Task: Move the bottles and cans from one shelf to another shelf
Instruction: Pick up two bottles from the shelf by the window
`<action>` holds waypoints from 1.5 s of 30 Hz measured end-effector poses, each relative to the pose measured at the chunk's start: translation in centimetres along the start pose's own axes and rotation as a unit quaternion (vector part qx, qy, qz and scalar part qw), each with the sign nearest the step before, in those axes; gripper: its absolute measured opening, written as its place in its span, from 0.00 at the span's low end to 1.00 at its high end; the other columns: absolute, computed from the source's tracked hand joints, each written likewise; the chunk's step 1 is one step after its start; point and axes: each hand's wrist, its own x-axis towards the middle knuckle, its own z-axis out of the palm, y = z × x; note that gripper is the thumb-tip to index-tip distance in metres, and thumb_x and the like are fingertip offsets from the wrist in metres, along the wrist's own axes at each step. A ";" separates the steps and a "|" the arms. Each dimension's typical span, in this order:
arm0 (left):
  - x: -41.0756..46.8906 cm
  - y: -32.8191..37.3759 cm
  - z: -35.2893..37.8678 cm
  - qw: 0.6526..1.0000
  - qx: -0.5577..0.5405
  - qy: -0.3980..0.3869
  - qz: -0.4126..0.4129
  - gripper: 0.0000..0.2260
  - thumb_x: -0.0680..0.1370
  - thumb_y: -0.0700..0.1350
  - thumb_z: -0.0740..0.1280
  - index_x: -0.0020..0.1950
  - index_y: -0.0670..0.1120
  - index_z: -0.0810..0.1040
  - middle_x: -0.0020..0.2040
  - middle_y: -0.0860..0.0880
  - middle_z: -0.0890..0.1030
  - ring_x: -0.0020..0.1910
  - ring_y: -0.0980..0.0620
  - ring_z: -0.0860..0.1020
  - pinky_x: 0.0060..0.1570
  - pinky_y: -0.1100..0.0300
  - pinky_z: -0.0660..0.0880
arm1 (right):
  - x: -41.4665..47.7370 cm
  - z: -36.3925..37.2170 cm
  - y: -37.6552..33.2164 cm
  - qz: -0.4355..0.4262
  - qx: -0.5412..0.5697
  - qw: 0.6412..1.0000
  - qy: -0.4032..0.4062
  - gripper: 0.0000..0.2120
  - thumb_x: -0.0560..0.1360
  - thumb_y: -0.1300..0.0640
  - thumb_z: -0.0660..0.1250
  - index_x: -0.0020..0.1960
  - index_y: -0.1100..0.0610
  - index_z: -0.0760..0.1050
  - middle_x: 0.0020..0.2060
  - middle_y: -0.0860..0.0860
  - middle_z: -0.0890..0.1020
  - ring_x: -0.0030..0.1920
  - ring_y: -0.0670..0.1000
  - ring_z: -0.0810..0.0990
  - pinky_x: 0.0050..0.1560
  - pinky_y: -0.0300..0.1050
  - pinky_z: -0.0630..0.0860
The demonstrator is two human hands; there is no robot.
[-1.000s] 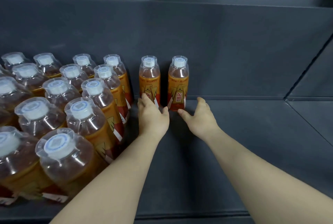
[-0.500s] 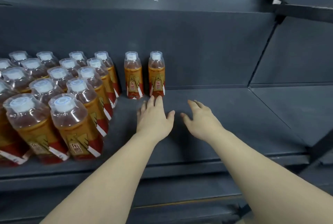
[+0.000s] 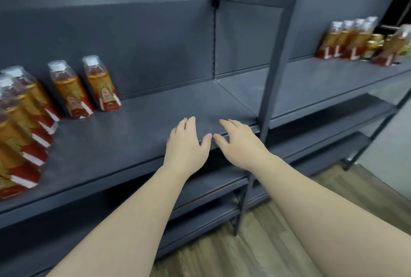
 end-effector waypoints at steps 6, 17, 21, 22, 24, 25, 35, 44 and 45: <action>-0.9 8.6 4.5 0.993 0.031 -0.051 0.106 0.30 0.82 0.58 0.59 0.79 0.44 0.57 0.79 0.46 0.61 0.76 0.43 0.60 0.75 0.48 0.59 | -5.5 -5.2 7.7 0.084 -0.007 0.994 0.062 0.28 0.83 0.43 0.55 0.80 0.53 0.59 0.77 0.51 0.64 0.77 0.53 0.57 0.76 0.48 0.57; 0.2 22.7 13.2 0.953 0.036 -0.141 0.265 0.28 0.83 0.58 0.57 0.78 0.44 0.59 0.78 0.46 0.63 0.76 0.44 0.61 0.73 0.48 0.58 | -13.2 -12.9 20.0 0.287 -0.047 0.950 0.116 0.28 0.84 0.44 0.53 0.79 0.56 0.58 0.75 0.56 0.65 0.76 0.57 0.59 0.75 0.50 0.56; 2.4 25.9 16.3 0.938 0.034 -0.157 0.306 0.29 0.83 0.58 0.57 0.79 0.44 0.58 0.79 0.46 0.61 0.77 0.45 0.59 0.75 0.48 0.57 | -12.7 -14.4 23.7 0.327 -0.046 0.935 0.130 0.29 0.84 0.42 0.53 0.81 0.53 0.55 0.78 0.54 0.61 0.79 0.56 0.55 0.78 0.52 0.53; 3.2 26.5 17.0 0.936 0.032 -0.161 0.312 0.29 0.83 0.58 0.57 0.79 0.44 0.58 0.79 0.46 0.61 0.77 0.45 0.59 0.76 0.47 0.57 | -12.3 -14.7 24.5 0.334 -0.047 0.932 0.136 0.29 0.84 0.42 0.53 0.81 0.53 0.55 0.78 0.53 0.62 0.78 0.56 0.56 0.78 0.52 0.54; 5.0 27.8 18.3 0.932 0.033 -0.165 0.320 0.29 0.83 0.58 0.57 0.79 0.45 0.58 0.79 0.46 0.60 0.77 0.45 0.59 0.76 0.47 0.57 | -11.2 -15.3 26.1 0.345 -0.059 0.926 0.141 0.29 0.84 0.42 0.53 0.80 0.53 0.56 0.76 0.52 0.65 0.77 0.56 0.58 0.76 0.52 0.56; 5.9 28.4 18.9 0.931 0.034 -0.166 0.323 0.29 0.83 0.59 0.57 0.79 0.45 0.58 0.79 0.46 0.61 0.77 0.44 0.58 0.75 0.46 0.56 | -10.6 -15.6 26.7 0.350 -0.064 0.923 0.143 0.28 0.84 0.41 0.53 0.80 0.53 0.56 0.75 0.52 0.65 0.76 0.56 0.59 0.76 0.52 0.57; 11.8 33.8 24.2 0.919 0.032 -0.186 0.346 0.28 0.82 0.59 0.56 0.78 0.46 0.60 0.79 0.47 0.62 0.78 0.43 0.56 0.76 0.42 0.53 | -6.7 -18.0 32.4 0.389 -0.072 0.907 0.147 0.28 0.84 0.43 0.53 0.80 0.54 0.56 0.77 0.55 0.63 0.78 0.56 0.56 0.77 0.51 0.54; 13.9 40.9 29.8 0.914 0.031 -0.195 0.354 0.28 0.83 0.59 0.56 0.78 0.44 0.60 0.78 0.45 0.63 0.78 0.42 0.58 0.76 0.43 0.55 | -4.8 -21.1 41.8 0.389 -0.073 0.906 0.149 0.29 0.83 0.42 0.54 0.79 0.55 0.58 0.76 0.56 0.65 0.78 0.59 0.56 0.77 0.55 0.54; 14.1 41.8 30.4 0.915 0.034 -0.194 0.352 0.28 0.83 0.59 0.56 0.78 0.44 0.60 0.78 0.45 0.63 0.77 0.42 0.58 0.76 0.43 0.55 | -4.8 -21.6 42.9 0.387 -0.075 0.907 0.147 0.29 0.83 0.42 0.54 0.79 0.55 0.58 0.75 0.56 0.65 0.78 0.59 0.56 0.77 0.55 0.55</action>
